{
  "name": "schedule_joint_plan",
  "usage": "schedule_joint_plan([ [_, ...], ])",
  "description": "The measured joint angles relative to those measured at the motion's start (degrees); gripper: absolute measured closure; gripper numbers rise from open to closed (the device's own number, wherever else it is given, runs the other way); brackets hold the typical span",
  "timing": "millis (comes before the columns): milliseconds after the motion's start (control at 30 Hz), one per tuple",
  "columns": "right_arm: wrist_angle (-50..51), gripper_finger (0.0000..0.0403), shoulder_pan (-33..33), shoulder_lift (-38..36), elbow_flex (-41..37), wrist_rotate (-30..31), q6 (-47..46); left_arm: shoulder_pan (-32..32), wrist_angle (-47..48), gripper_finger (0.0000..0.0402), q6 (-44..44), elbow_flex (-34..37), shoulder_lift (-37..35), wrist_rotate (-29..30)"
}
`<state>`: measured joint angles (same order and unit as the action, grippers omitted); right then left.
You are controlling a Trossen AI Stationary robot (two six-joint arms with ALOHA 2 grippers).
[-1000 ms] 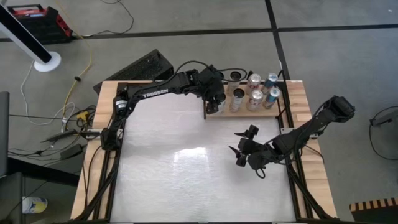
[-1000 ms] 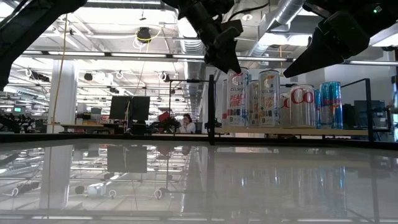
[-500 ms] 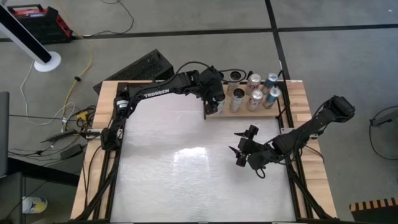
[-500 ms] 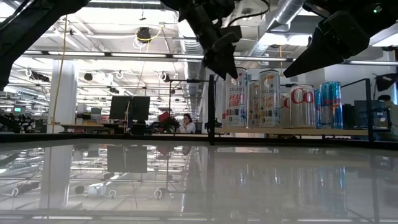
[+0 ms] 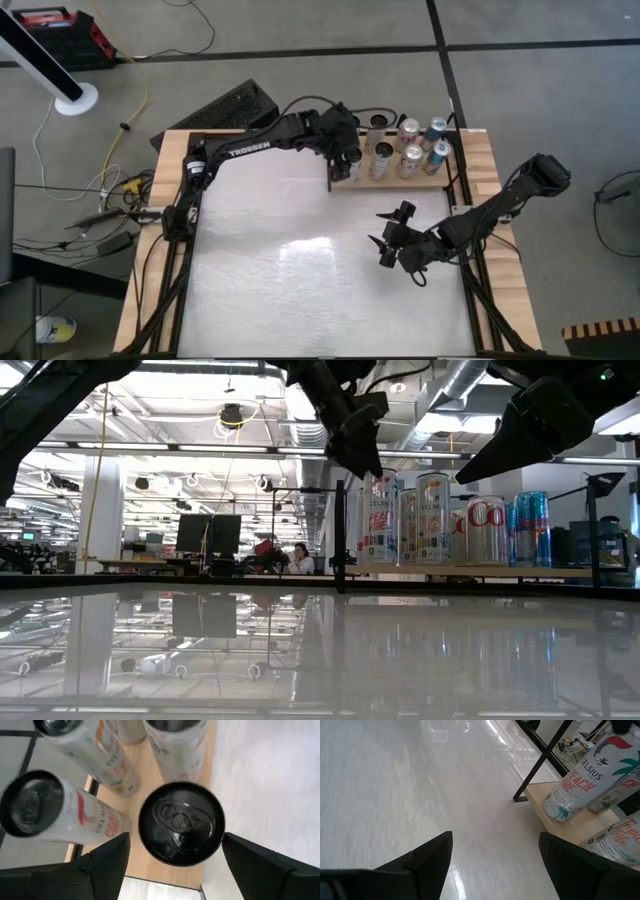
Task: Place canned beverage on shelf
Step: Put the white and pink soda can on the shelf aligned with the other white and pink soda can, then return to Home Position
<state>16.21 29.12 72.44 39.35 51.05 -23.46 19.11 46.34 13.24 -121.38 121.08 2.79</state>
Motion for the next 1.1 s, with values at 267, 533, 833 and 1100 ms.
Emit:
schedule_joint_plan([
  [267,0.01,0.0081,0.0,0.0,-0.01,0.0,0.01,-0.26,6.7,0.0101,0.04,-6.95,-0.24,0.87],
  [533,0.02,0.0081,0.0,0.0,0.01,2.91,-2.88,-0.43,17.36,0.0101,-2.48,-12.91,-1.24,1.16],
  [833,-2.54,0.0082,-0.89,-0.52,-0.39,3.05,-0.22,-0.81,34.89,0.0101,-5.07,-11.62,-7.24,2.58],
  [1100,3.44,0.0138,-0.97,-12.88,2.07,2.91,6.86,-3.92,28.15,0.0101,-6.66,3.53,-19.99,2.64],
])
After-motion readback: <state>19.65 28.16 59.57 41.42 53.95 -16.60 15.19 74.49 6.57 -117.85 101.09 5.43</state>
